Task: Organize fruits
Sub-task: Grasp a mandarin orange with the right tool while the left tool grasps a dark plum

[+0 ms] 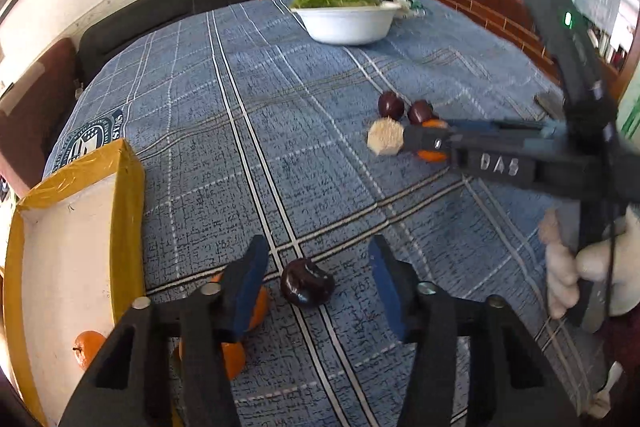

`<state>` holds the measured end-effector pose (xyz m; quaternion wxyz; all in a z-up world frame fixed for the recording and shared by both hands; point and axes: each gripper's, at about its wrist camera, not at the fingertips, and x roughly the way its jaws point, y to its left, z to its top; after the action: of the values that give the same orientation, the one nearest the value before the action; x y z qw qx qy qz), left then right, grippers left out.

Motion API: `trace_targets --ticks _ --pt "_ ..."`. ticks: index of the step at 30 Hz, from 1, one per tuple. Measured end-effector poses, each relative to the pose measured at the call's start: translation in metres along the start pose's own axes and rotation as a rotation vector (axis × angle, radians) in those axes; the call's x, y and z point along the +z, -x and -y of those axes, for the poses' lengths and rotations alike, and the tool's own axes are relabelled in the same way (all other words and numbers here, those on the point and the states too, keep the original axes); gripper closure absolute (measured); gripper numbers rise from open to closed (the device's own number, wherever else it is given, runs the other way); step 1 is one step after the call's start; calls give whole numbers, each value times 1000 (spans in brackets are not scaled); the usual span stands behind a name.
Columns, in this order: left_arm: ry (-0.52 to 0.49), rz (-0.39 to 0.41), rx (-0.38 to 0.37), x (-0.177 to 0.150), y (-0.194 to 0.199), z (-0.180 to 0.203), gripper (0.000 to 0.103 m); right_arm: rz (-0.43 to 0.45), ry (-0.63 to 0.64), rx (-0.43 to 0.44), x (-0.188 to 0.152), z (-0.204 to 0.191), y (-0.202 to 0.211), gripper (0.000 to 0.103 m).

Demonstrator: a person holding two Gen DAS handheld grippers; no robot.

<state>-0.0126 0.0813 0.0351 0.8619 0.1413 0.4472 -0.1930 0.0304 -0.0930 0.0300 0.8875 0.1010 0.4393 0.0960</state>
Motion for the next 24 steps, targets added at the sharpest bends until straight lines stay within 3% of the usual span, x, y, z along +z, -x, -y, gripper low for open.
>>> trace_targets --ticks 9,11,13,18,24 --pt "-63 -65 49 -9 -11 9 59 7 -19 26 0 3 3 65" --pt "-87 -68 82 -10 -13 15 70 9 -21 30 -1 4 4 65" --pt "-101 -64 116 -10 -12 20 74 15 -22 31 -2 4 6 65" --pt "-66 -44 103 -12 -1 16 75 21 -32 32 -5 5 14 65" --pt "36 43 59 -18 35 6 74 41 -28 59 -14 -3 42 65"
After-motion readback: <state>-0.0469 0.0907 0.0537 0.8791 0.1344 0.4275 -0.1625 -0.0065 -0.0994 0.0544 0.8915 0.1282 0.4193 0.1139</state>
